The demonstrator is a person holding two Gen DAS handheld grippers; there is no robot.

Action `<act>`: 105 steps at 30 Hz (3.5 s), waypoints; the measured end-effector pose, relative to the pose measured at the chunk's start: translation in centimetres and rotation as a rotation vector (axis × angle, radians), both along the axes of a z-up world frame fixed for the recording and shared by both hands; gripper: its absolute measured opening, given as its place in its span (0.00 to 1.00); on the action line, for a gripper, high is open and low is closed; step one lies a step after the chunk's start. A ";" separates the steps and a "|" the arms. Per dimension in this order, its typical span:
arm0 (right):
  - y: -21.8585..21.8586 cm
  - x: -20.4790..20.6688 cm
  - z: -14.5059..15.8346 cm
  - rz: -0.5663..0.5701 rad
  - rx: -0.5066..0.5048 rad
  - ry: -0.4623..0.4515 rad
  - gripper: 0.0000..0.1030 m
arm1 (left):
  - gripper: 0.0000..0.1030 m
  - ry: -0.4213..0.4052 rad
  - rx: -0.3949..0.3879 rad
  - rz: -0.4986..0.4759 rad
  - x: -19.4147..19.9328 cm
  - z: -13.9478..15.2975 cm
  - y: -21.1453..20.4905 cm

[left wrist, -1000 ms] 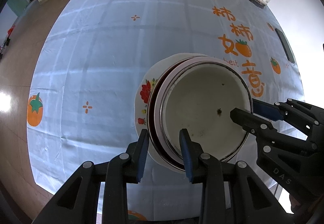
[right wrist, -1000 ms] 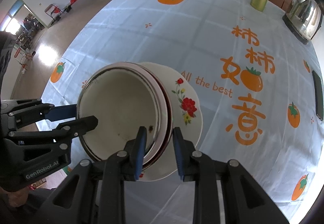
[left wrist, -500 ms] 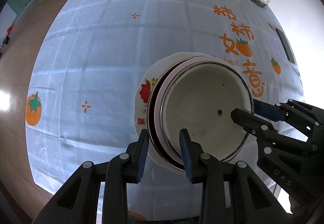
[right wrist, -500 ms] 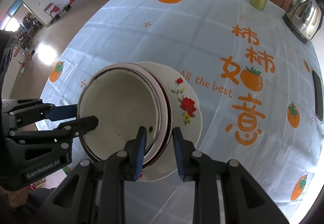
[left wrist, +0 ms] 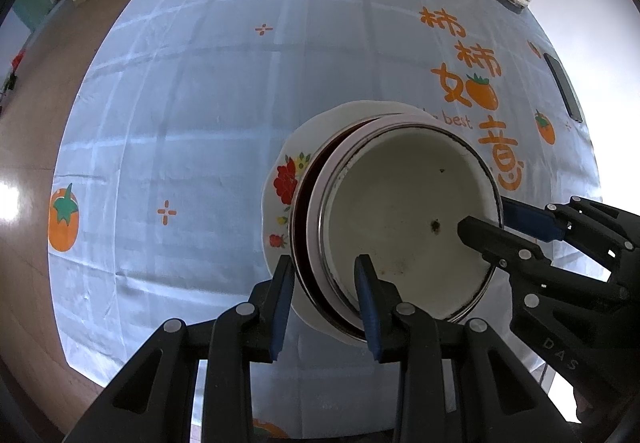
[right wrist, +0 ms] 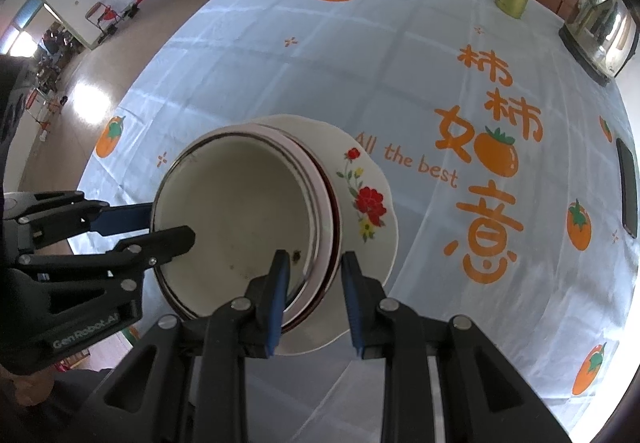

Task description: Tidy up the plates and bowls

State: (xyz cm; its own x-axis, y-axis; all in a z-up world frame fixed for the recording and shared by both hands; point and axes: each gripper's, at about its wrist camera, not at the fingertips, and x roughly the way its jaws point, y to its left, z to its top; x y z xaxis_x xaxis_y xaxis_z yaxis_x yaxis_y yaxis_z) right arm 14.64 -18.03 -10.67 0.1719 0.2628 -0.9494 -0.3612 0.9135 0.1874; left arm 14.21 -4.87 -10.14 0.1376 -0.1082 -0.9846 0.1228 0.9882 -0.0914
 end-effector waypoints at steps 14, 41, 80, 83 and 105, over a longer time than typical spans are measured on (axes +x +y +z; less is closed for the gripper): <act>-0.2 -0.8 0.0 -0.004 0.010 -0.062 0.28 | 0.36 -0.059 0.014 -0.015 -0.4 0.0 -0.3; -4.5 -8.1 12.4 -0.155 0.054 -0.548 0.71 | 0.52 -0.506 0.025 -0.006 -6.3 12.2 -0.8; -4.4 -13.6 15.5 -0.187 0.108 -0.701 0.85 | 0.52 -0.609 0.030 -0.049 -11.1 15.4 -1.6; -4.7 -13.7 15.6 -0.189 0.112 -0.706 0.85 | 0.52 -0.612 0.034 -0.048 -11.0 15.6 -1.7; -6.0 -13.2 15.7 -0.203 0.121 -0.720 0.86 | 0.69 -0.663 0.025 -0.051 -10.1 15.7 -2.9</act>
State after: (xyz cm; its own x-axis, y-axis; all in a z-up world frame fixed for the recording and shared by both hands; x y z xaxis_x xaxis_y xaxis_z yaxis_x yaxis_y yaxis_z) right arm 1.47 -24.03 4.99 0.7948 0.2550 -0.5507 -0.2589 0.9632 0.0724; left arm 4.10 -7.73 5.58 0.7106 -0.1085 -0.6951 0.1916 0.9805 0.0428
